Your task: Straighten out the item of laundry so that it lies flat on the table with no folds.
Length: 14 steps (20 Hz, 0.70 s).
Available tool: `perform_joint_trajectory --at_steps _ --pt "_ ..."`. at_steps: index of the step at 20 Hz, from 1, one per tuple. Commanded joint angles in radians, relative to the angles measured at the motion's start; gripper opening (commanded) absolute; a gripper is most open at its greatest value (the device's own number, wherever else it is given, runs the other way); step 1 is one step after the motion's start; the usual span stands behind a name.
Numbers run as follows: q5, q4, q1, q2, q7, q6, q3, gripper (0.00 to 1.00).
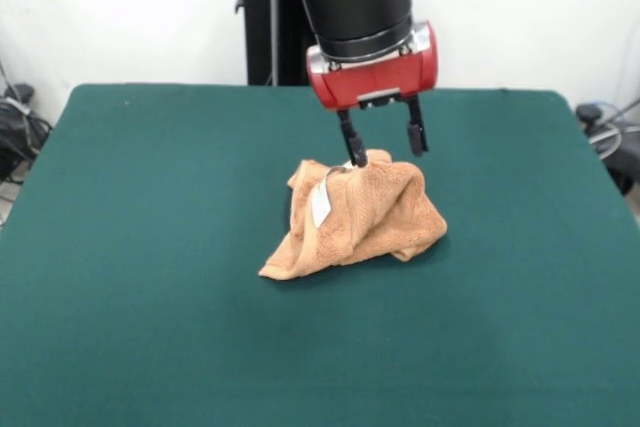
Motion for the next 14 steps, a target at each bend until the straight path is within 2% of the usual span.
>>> perform_joint_trajectory --at_steps 1,14 --pt "0.003 -0.041 -0.004 0.054 -0.041 0.033 0.092 1.0" --pt "-0.01 -0.1 -0.032 0.087 -0.088 0.113 0.119 1.0"
